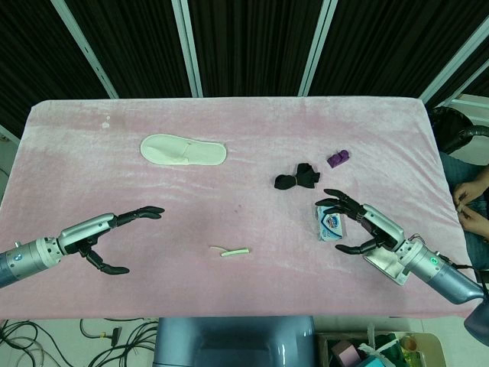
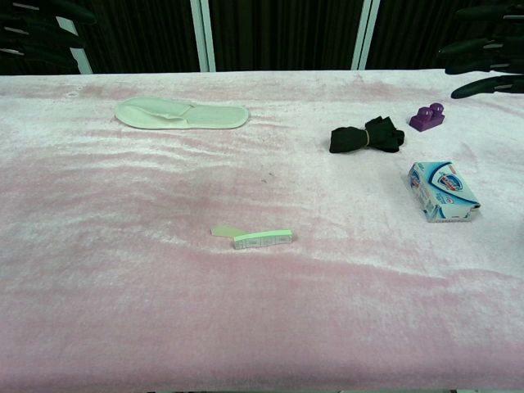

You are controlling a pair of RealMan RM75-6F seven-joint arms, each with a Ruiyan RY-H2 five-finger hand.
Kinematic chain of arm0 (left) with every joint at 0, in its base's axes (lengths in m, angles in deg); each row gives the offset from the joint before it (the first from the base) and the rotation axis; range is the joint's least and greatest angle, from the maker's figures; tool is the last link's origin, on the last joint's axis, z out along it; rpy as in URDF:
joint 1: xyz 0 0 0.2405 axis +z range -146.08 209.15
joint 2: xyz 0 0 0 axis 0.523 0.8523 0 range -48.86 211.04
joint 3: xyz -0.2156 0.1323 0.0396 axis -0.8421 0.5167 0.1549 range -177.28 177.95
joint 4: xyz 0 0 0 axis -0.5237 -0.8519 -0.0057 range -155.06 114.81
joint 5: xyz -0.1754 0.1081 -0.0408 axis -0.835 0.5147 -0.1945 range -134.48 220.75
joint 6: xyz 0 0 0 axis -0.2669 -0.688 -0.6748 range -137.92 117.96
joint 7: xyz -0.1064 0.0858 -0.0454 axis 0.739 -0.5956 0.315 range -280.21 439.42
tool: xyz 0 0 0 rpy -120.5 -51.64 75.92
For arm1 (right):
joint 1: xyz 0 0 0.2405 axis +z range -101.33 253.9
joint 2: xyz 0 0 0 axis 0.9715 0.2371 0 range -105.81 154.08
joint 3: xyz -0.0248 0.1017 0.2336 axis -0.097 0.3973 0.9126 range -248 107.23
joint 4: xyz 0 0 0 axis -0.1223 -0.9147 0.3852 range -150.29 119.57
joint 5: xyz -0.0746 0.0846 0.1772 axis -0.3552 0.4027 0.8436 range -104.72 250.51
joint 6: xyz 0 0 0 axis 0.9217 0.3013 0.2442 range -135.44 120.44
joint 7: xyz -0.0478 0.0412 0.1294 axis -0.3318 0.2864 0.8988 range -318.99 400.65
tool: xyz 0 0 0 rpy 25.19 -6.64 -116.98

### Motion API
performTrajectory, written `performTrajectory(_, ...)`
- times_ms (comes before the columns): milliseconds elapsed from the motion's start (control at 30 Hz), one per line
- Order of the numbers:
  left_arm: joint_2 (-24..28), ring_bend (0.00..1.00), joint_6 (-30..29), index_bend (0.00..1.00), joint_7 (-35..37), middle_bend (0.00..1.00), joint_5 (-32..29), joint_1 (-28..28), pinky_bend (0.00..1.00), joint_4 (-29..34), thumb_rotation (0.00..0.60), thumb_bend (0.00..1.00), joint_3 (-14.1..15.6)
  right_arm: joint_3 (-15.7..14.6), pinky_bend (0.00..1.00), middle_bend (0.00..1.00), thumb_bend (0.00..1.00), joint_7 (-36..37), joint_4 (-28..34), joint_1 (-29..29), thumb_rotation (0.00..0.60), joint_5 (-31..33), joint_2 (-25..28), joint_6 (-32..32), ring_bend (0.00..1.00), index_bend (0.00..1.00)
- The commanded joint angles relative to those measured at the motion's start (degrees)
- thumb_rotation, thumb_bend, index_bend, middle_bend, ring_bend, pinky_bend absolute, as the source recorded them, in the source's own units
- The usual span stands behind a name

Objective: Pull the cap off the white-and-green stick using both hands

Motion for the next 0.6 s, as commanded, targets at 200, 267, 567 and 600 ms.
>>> performTrajectory(200, 0.33, 0.00, 1.02, 0.10, -2.35, 0.02, -0.53, -0.26, 0.00, 1.51, 0.600, 0.21, 1.01, -0.77, 0.14, 0.15, 0.19, -1.52, 1.62, -0.23, 0.600, 0.76, 1.21, -0.05, 0.09, 0.02)
performTrajectory(267, 0.35, 0.00, 1.42, 0.10, -3.25, 0.02, -0.99, -0.18, 0.00, 2.23, 0.600, 0.21, 1.17, -0.95, 0.14, 0.15, 0.19, -2.02, 2.46, -0.44, 0.600, 1.09, 1.66, 0.02, 0.09, 0.02)
performTrajectory(567, 1.29, 0.00, 1.99, 0.10, -6.77, 0.02, -2.44, -0.02, 0.00, 4.22, 0.600, 0.21, 1.28, -1.14, 0.14, 0.15, 0.19, -3.52, 3.99, -0.48, 0.600, 1.87, 3.39, 0.11, 0.09, 0.02)
performTrajectory(600, 1.38, 0.00, 2.17, 0.10, -7.21, 0.02, -2.70, 0.05, 0.00, 4.39, 0.600, 0.21, 1.29, -1.16, 0.14, 0.15, 0.19, -3.75, 4.16, -0.45, 0.600, 1.93, 3.50, 0.02, 0.09, 0.02)
